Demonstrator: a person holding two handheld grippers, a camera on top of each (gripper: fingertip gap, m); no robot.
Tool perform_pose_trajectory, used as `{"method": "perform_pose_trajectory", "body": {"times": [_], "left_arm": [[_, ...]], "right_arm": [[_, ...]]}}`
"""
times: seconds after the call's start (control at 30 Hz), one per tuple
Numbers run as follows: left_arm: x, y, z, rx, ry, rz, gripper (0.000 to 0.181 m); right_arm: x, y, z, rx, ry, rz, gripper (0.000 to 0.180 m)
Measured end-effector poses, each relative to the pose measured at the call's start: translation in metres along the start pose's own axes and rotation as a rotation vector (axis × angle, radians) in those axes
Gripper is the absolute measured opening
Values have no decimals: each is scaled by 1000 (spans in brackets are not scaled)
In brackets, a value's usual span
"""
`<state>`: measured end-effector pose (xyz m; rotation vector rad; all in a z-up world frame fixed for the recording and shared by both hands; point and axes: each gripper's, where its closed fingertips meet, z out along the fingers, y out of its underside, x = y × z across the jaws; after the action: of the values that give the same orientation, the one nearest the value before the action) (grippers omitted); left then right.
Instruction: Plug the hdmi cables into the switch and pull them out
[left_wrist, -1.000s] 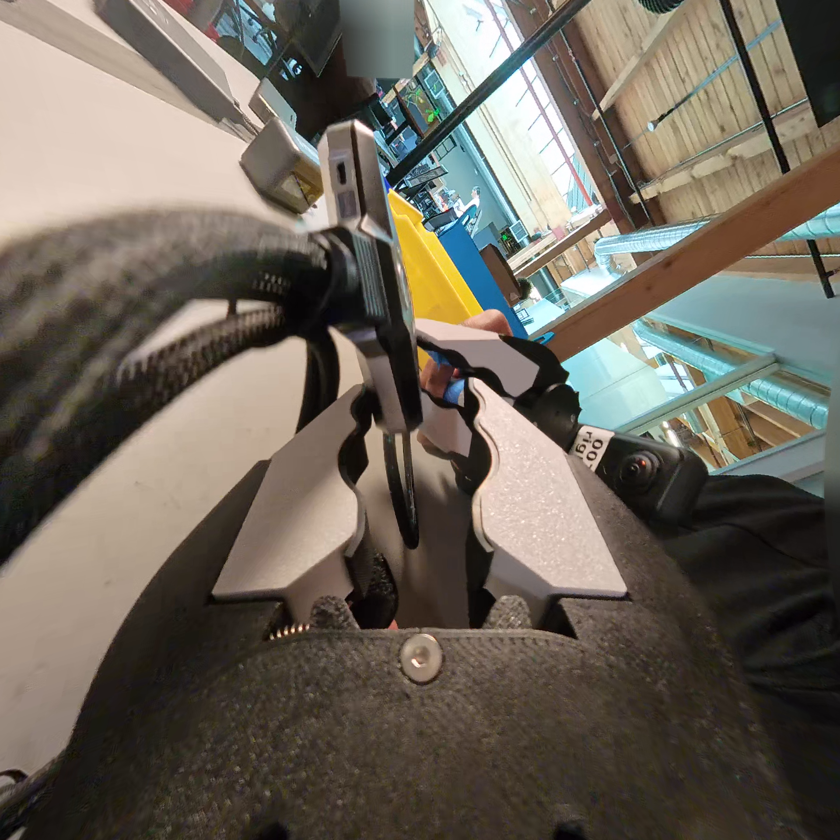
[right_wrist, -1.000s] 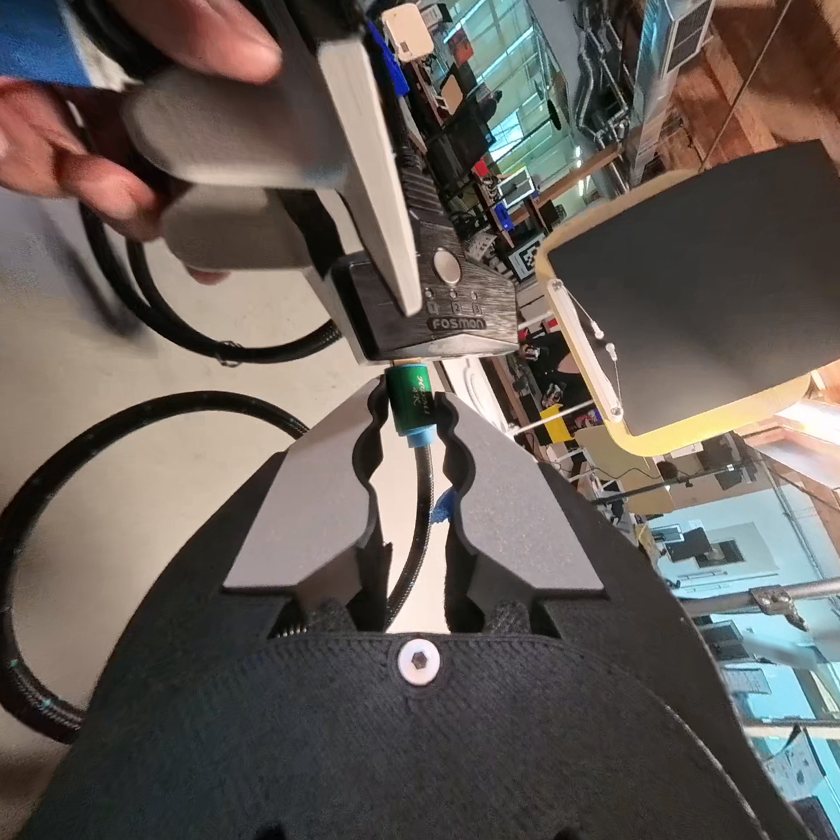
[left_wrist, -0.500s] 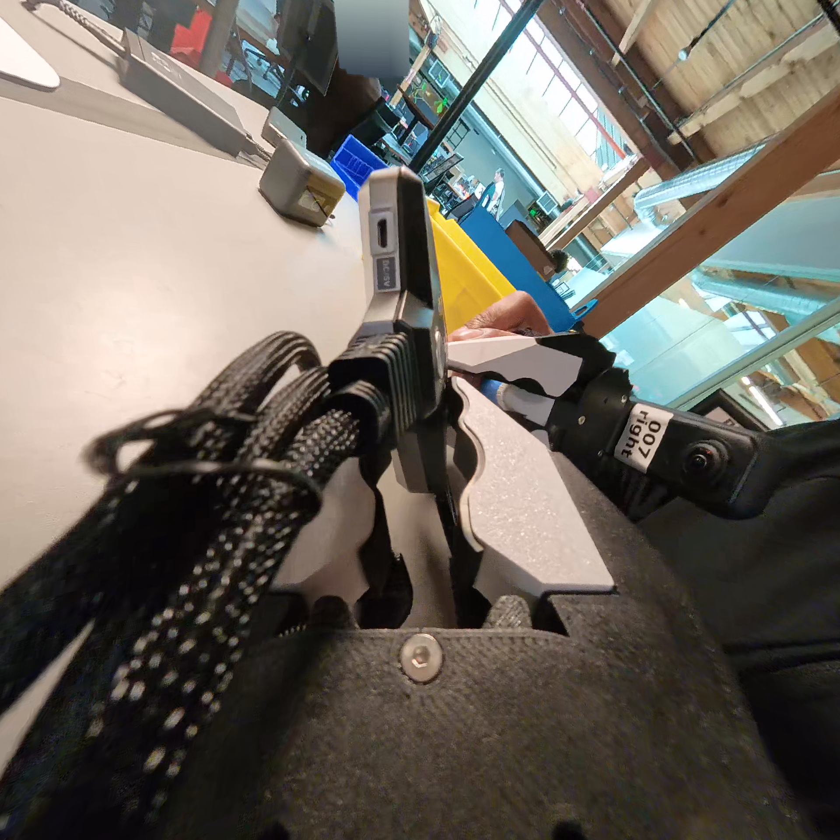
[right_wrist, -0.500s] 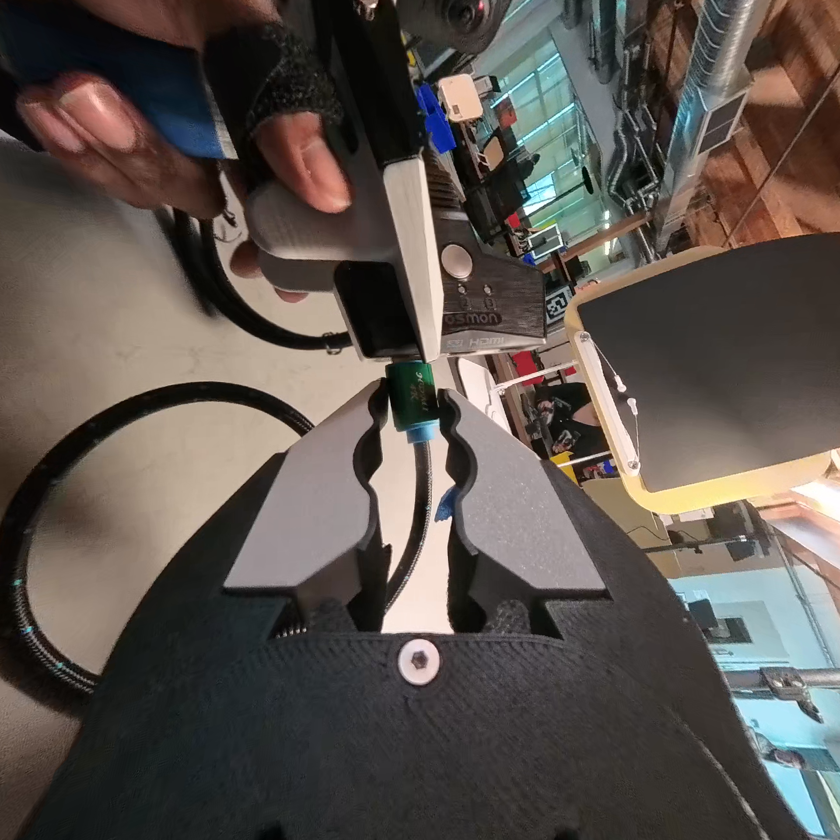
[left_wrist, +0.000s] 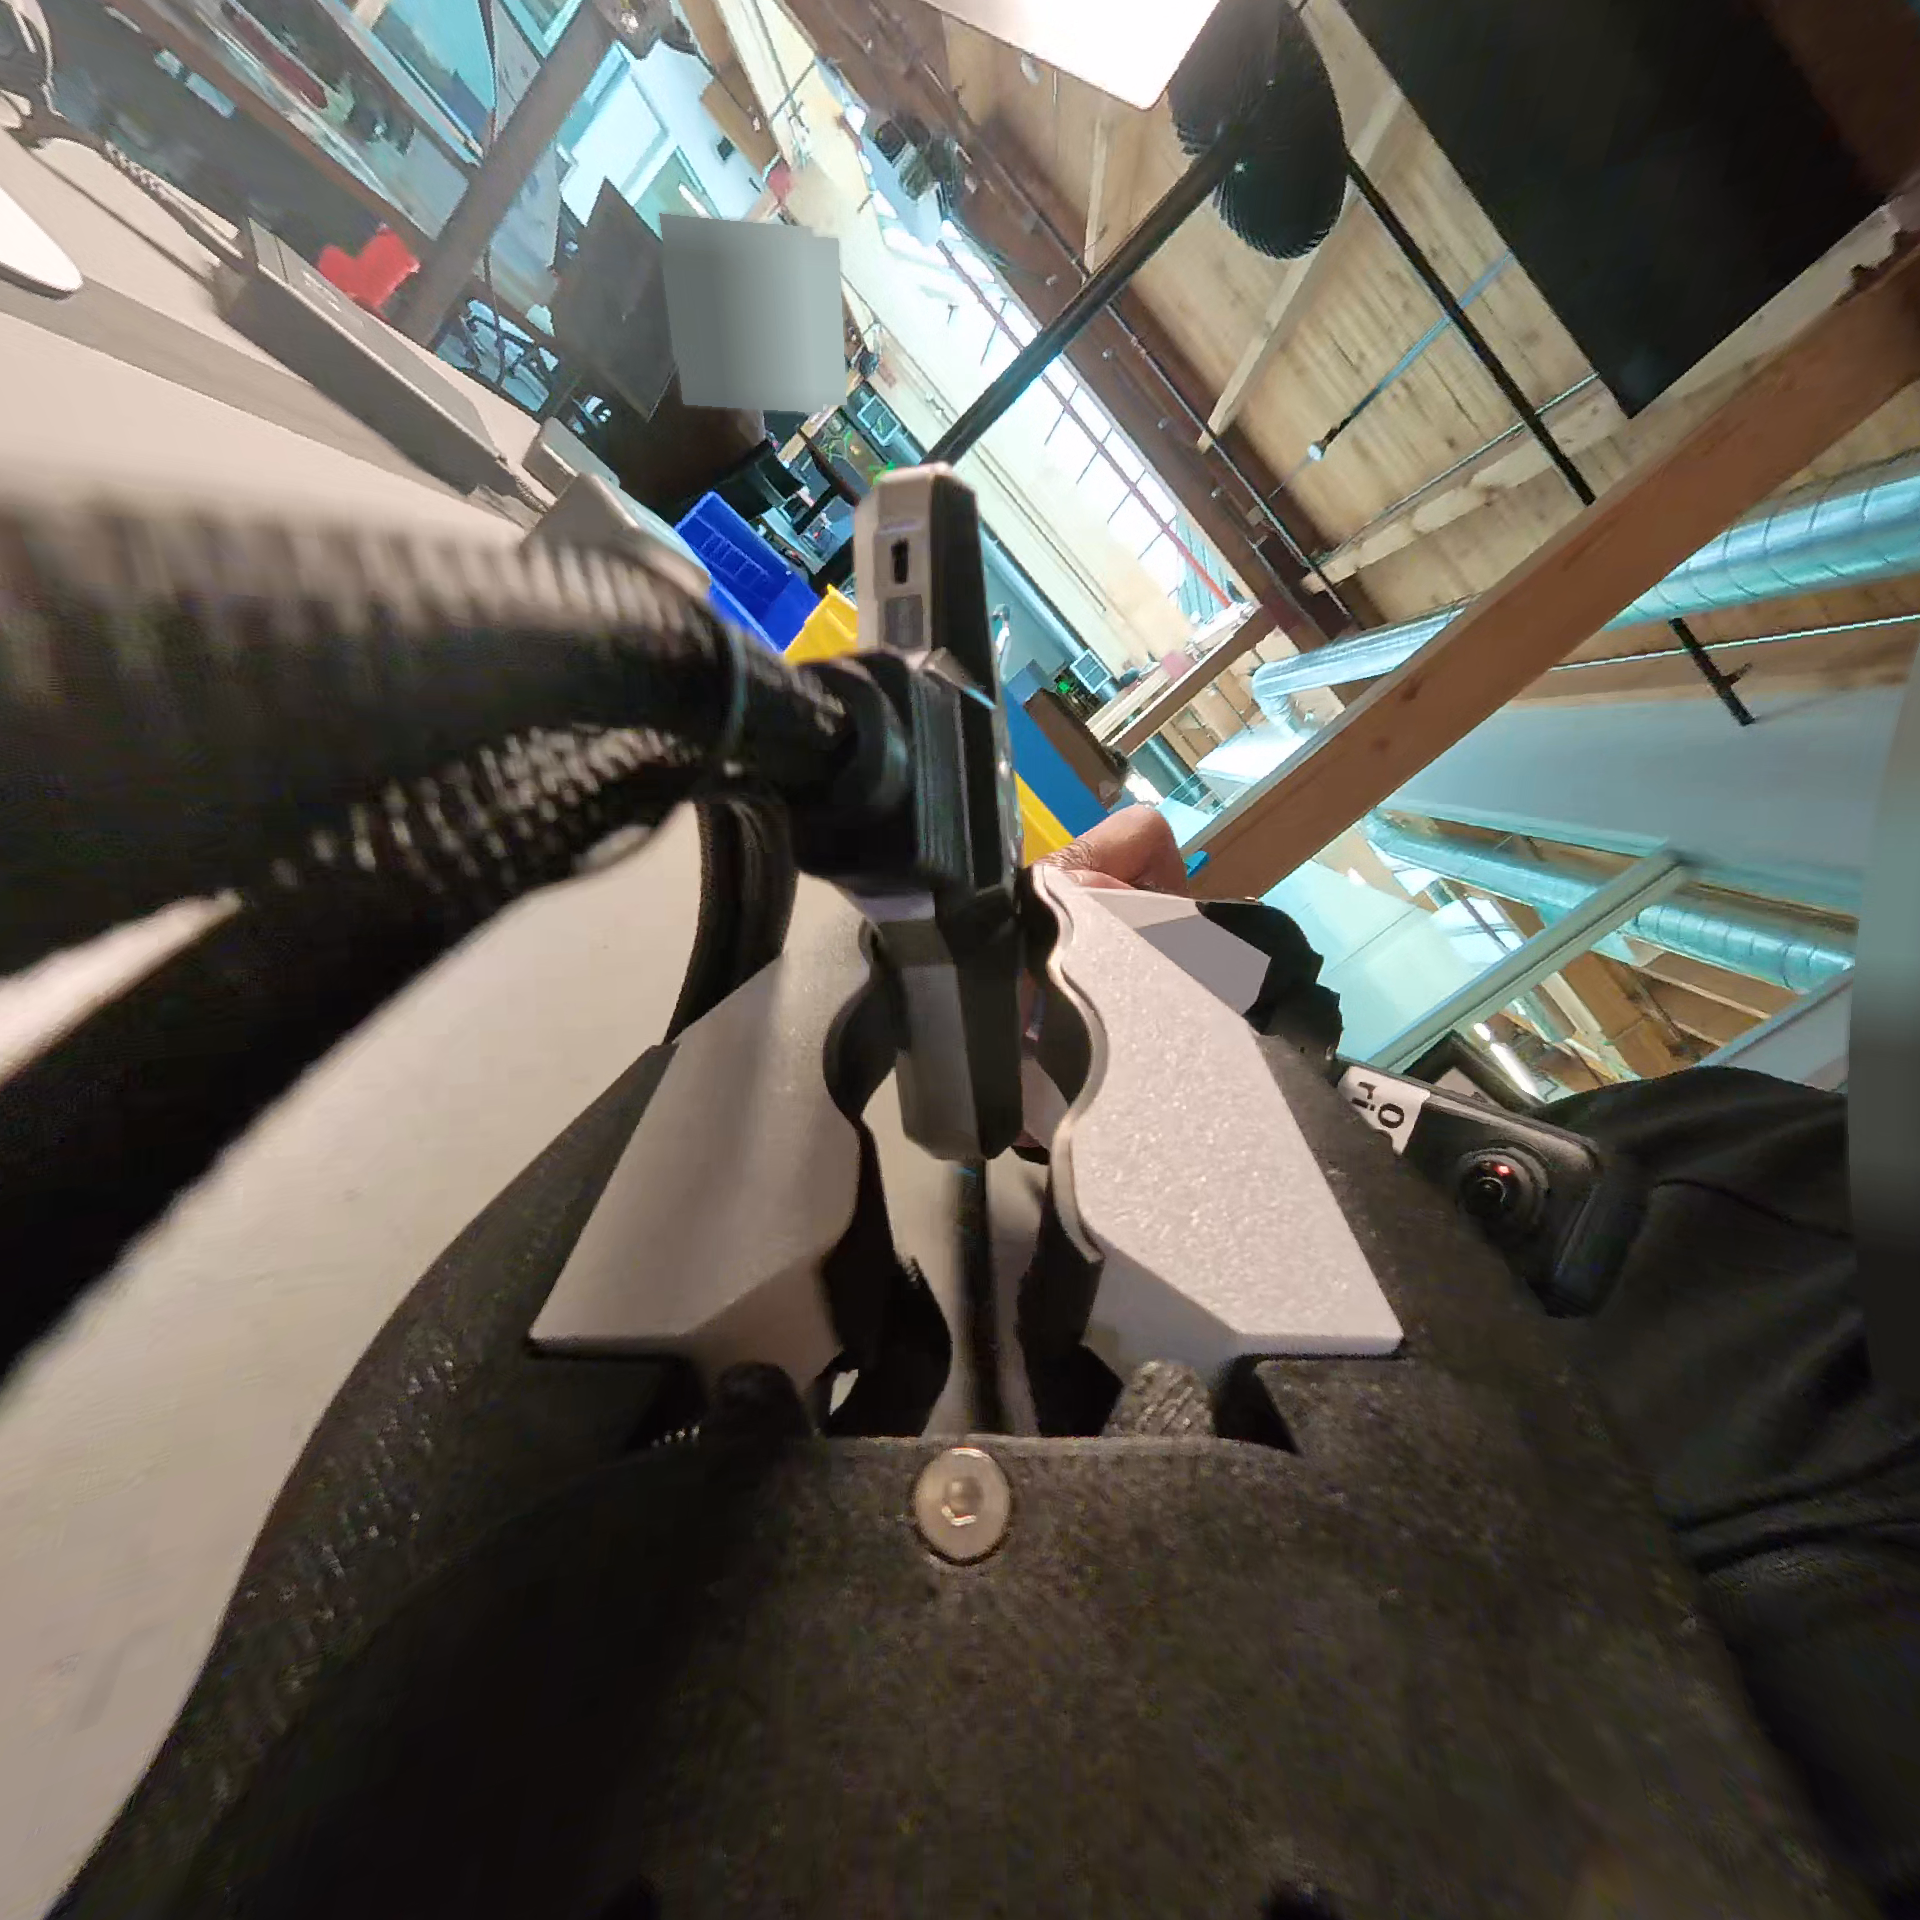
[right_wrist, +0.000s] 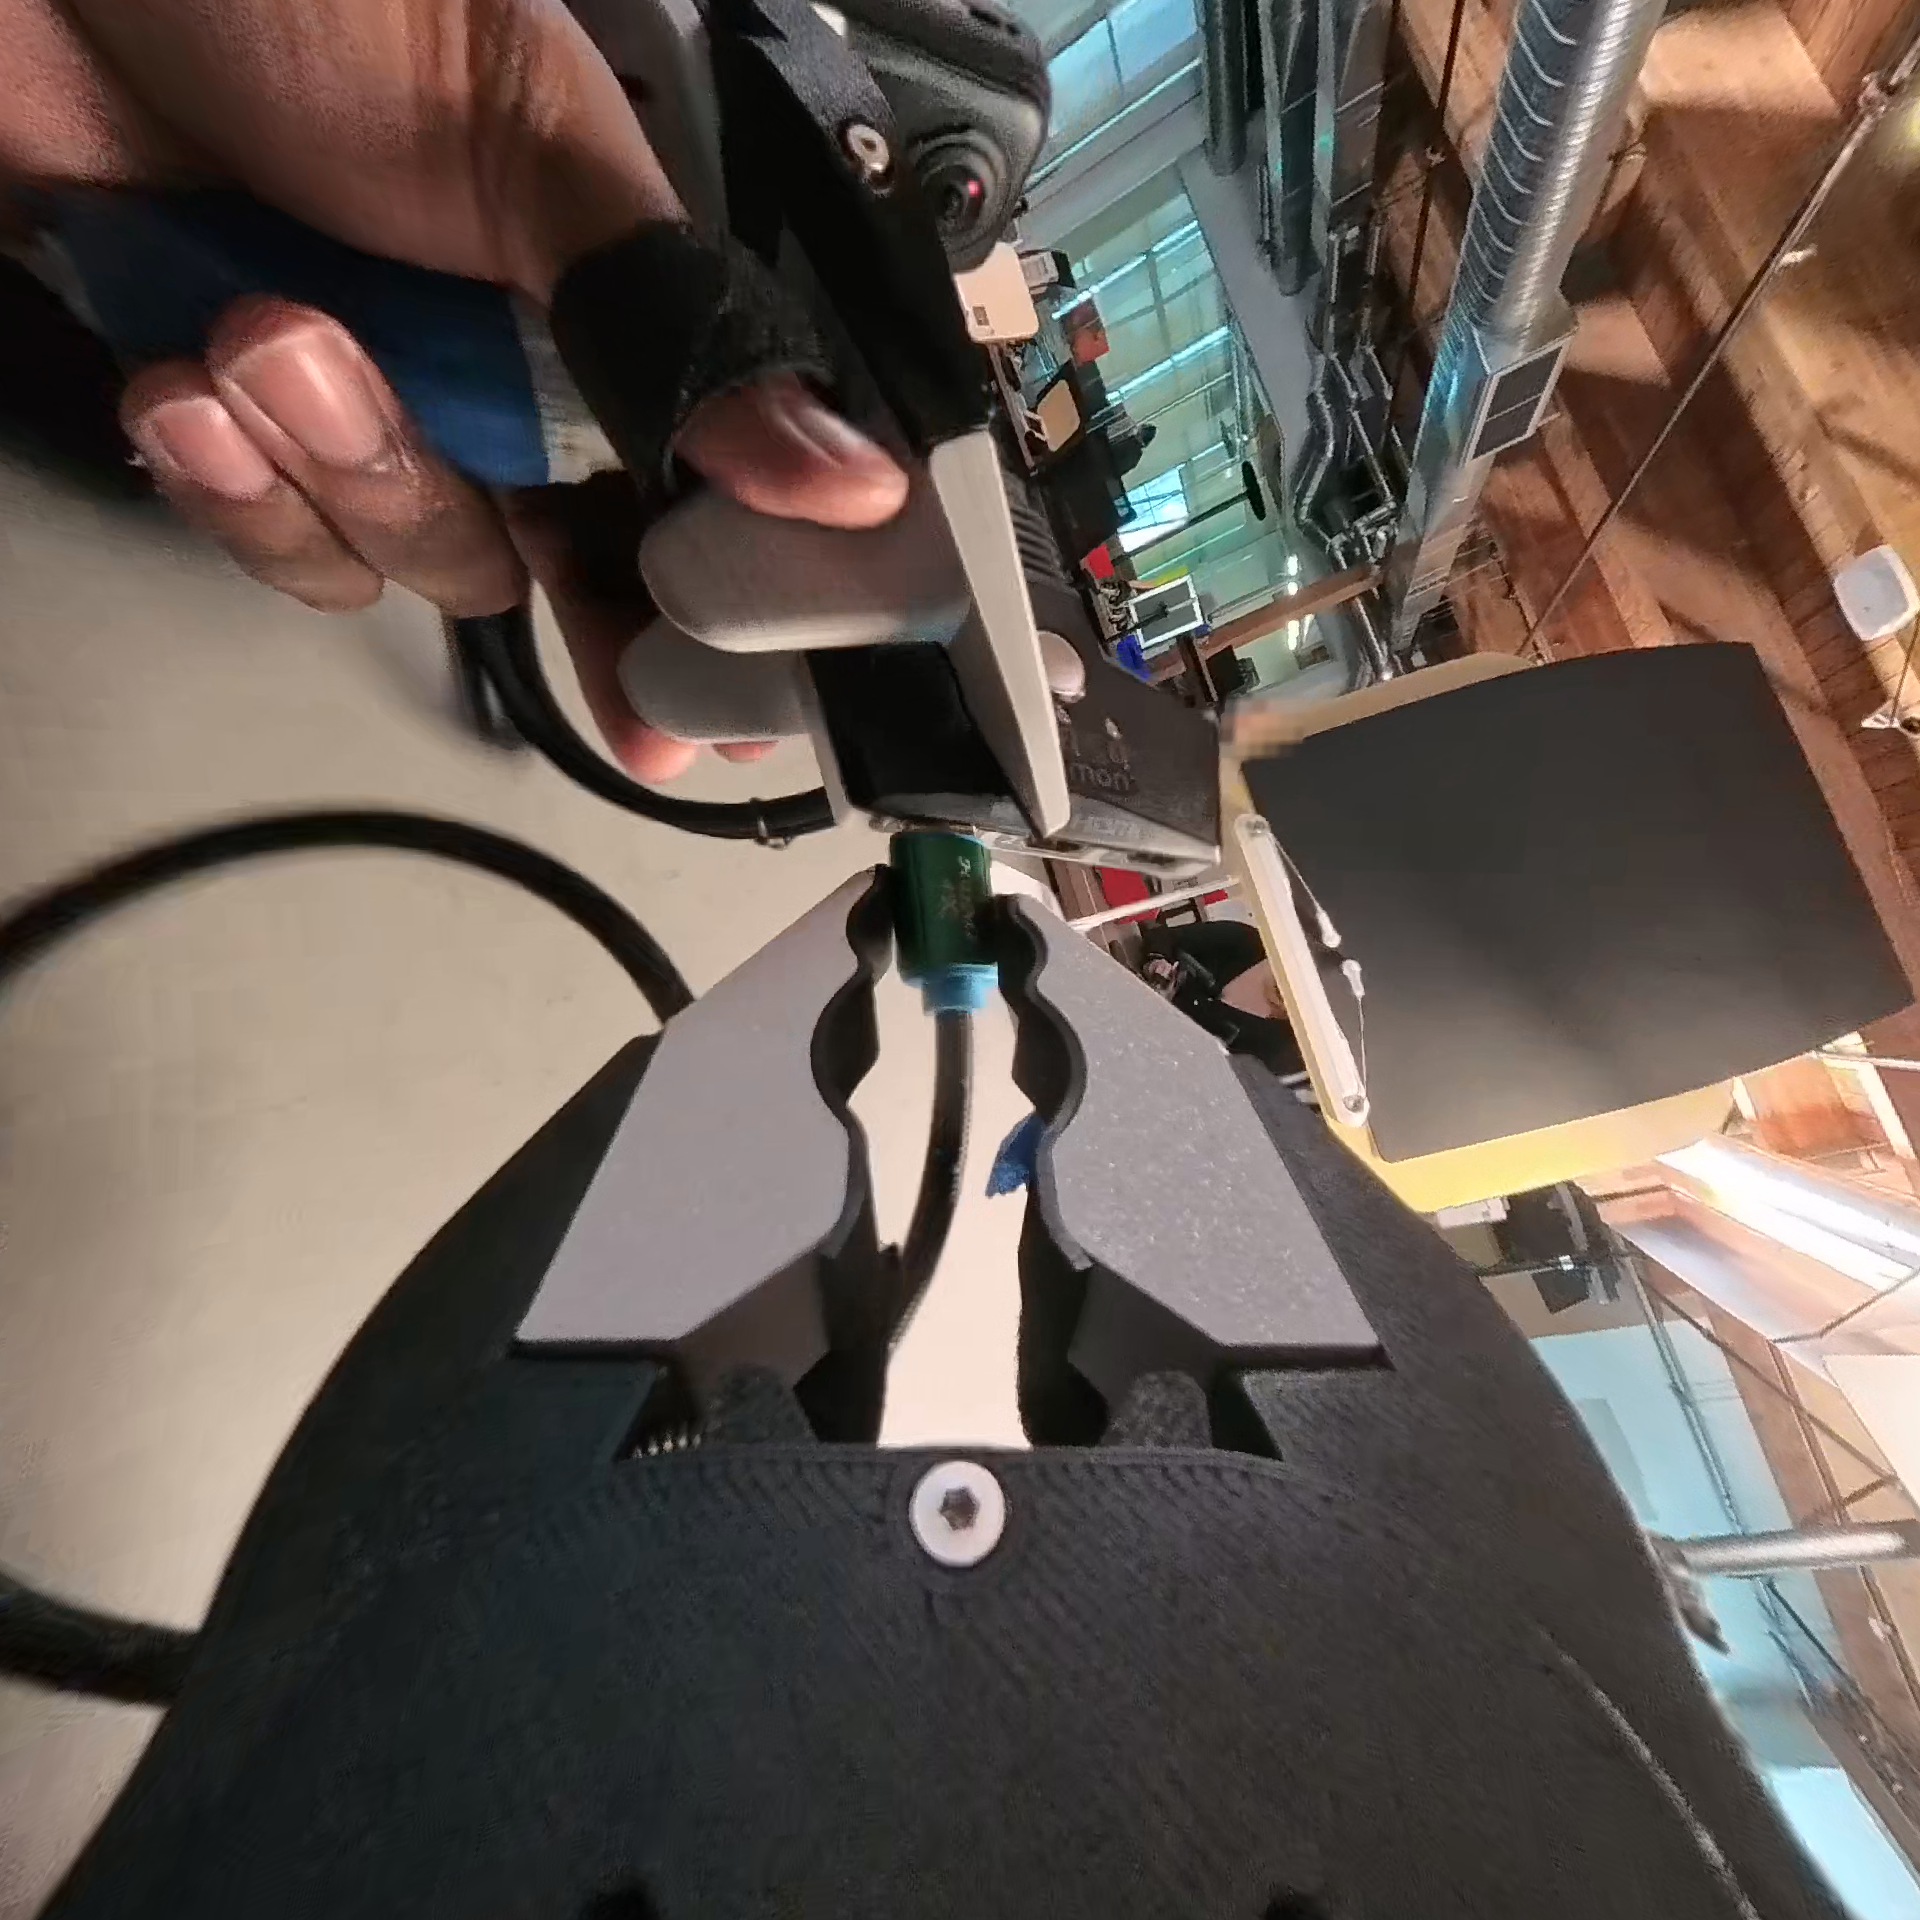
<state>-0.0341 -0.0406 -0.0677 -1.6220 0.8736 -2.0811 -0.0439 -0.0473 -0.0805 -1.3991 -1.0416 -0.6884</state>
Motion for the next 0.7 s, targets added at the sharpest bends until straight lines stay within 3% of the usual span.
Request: {"method": "perform_pose_trajectory", "body": {"times": [0.27, 0.4, 0.7], "left_arm": [[0, -7, -7, 11, -51, 128, 20], [1, -6, -8, -6, -27, 130, 19], [6, -3, -6, -34, 4, 145, 21]], "right_arm": [[4, 11, -6, -20, -69, 65, 22], [0, 12, -8, -17, -103, 80, 9], [2, 10, -15, 29, -173, 104, 9]]}}
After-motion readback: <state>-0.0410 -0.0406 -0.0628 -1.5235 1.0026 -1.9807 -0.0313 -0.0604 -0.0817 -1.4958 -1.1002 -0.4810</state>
